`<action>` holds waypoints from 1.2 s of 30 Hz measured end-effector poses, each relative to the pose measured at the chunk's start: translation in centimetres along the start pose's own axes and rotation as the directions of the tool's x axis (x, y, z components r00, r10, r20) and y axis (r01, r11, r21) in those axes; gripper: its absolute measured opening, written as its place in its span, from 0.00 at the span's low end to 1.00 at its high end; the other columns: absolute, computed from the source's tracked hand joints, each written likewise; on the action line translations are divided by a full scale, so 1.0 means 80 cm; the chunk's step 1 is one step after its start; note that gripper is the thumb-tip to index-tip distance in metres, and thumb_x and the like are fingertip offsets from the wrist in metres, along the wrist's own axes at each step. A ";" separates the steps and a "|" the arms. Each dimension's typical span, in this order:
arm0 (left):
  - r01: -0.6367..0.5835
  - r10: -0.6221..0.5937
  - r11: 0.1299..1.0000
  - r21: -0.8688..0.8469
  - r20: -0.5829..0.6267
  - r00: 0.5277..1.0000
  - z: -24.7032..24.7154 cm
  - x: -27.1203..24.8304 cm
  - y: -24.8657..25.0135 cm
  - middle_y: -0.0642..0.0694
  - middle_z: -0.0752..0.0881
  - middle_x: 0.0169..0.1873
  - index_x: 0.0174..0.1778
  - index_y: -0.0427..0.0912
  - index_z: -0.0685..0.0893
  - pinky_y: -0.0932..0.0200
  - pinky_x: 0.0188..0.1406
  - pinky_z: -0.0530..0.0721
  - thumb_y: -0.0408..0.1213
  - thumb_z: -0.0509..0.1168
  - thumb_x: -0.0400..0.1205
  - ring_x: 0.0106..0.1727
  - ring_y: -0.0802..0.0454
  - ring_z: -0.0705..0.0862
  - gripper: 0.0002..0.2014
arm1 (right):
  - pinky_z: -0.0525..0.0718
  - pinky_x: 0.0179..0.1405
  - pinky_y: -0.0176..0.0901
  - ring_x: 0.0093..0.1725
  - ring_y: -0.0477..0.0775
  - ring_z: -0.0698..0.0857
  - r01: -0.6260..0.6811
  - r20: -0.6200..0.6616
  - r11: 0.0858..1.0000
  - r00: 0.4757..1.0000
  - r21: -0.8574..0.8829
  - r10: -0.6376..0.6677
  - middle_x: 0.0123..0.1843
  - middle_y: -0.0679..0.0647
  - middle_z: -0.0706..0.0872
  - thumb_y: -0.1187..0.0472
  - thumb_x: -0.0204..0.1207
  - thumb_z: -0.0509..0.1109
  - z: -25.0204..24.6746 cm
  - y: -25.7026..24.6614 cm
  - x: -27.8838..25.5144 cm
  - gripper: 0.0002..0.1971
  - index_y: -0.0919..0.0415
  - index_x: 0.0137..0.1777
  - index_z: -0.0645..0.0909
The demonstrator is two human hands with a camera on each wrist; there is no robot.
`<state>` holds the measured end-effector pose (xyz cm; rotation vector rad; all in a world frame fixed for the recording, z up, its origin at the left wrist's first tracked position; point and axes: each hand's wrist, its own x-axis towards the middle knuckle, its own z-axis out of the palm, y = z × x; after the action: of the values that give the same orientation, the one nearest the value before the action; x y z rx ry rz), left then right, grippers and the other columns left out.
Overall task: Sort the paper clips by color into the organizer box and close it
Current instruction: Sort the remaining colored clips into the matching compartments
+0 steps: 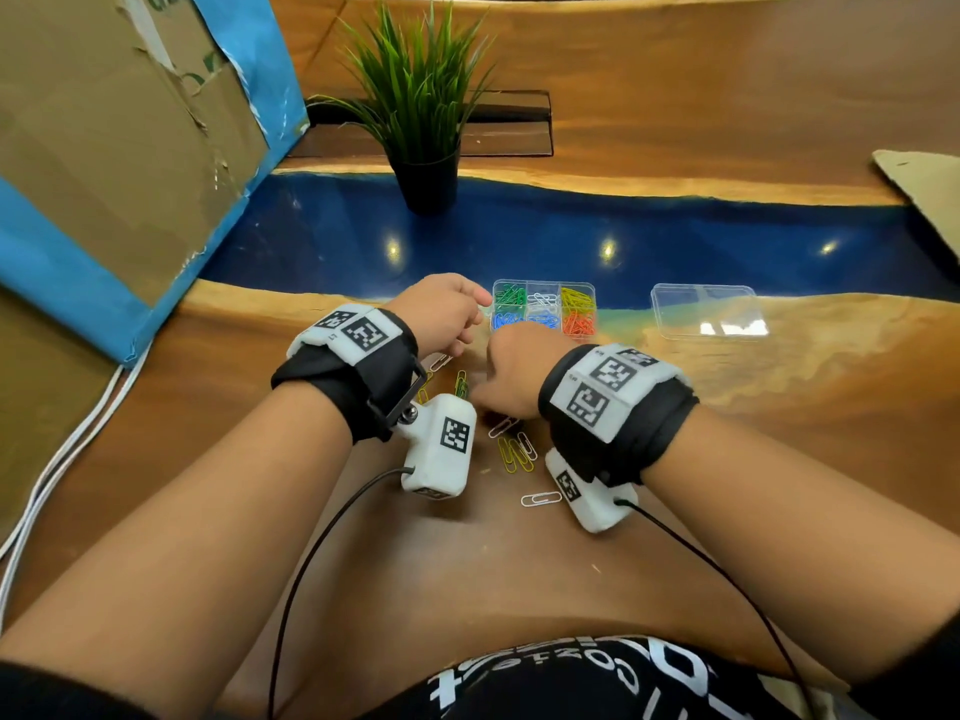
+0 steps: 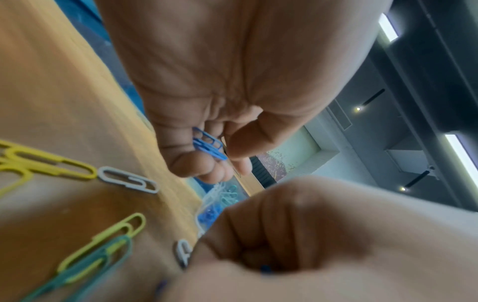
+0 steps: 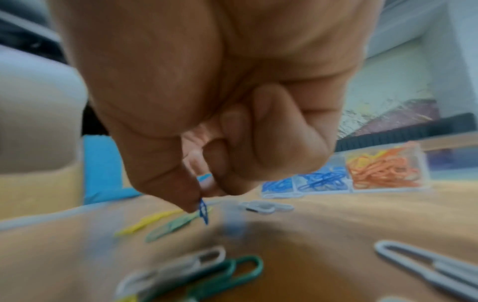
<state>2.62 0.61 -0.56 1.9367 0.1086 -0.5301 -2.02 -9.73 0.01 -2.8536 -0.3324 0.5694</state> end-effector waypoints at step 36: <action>0.109 -0.117 0.986 -0.129 -0.059 0.991 0.007 0.007 0.028 0.44 0.77 0.40 0.67 0.32 0.75 0.61 0.41 0.82 0.31 0.55 0.84 0.33 0.52 0.77 0.16 | 0.82 0.63 0.50 0.63 0.64 0.82 -0.297 0.193 0.240 0.906 0.924 0.378 0.63 0.68 0.81 0.56 0.82 0.61 -0.062 0.047 0.037 0.15 0.67 0.60 0.77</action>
<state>3.60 -0.94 0.92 1.8330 0.2892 -0.5218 3.28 -13.32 2.55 -1.6919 0.5424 0.4773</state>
